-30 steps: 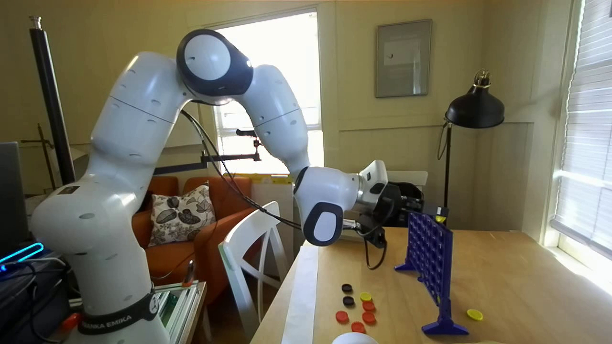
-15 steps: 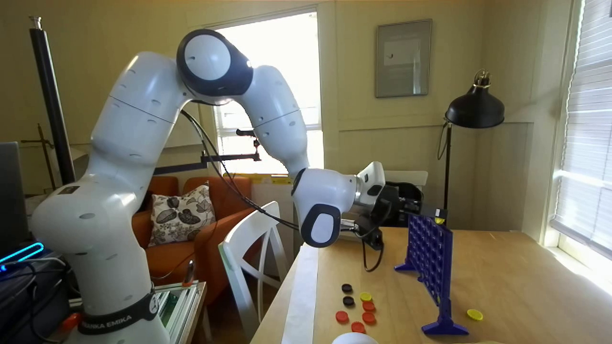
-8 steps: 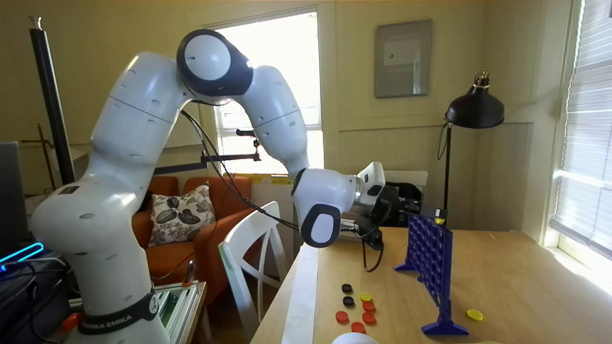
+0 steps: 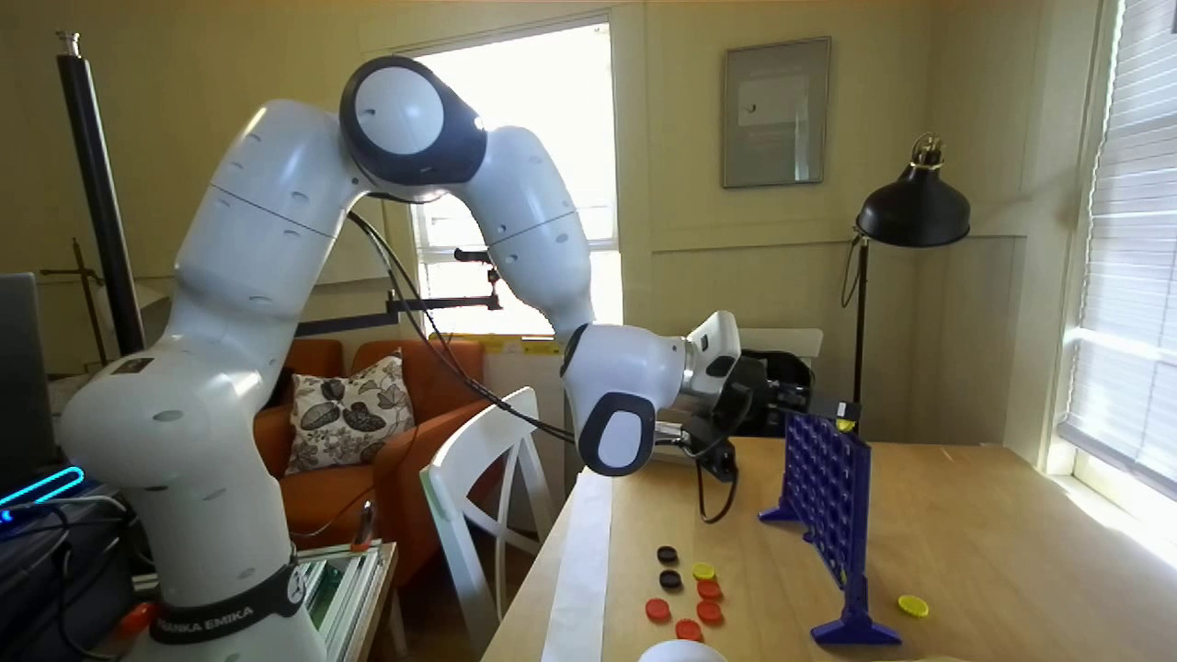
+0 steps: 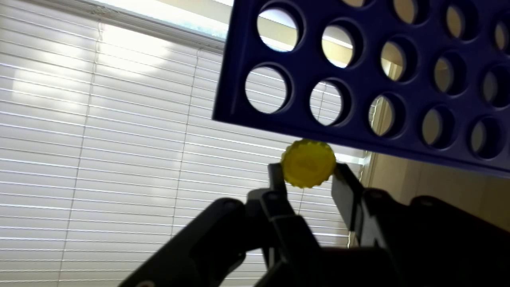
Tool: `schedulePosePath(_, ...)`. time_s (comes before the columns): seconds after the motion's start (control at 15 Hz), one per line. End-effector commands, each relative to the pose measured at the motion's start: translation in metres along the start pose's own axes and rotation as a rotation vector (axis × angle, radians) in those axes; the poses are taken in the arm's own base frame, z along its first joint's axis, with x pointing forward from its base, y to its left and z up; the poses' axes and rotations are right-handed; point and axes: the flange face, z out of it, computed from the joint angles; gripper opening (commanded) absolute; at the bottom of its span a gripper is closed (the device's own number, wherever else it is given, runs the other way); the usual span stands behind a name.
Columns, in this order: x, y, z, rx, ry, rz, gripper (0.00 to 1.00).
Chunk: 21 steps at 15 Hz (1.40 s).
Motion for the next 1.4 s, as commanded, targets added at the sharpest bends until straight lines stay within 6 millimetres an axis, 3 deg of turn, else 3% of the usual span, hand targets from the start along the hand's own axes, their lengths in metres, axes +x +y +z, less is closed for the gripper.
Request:
schedulePosePath(0.0, 0.0005, -0.0039, -0.0004, -0.011, 0.008, -0.013, 0.1)
schedulePosePath(1.33, 0.0072, -0.0038, -0.0078, -0.02, 0.048, -0.027, 0.1)
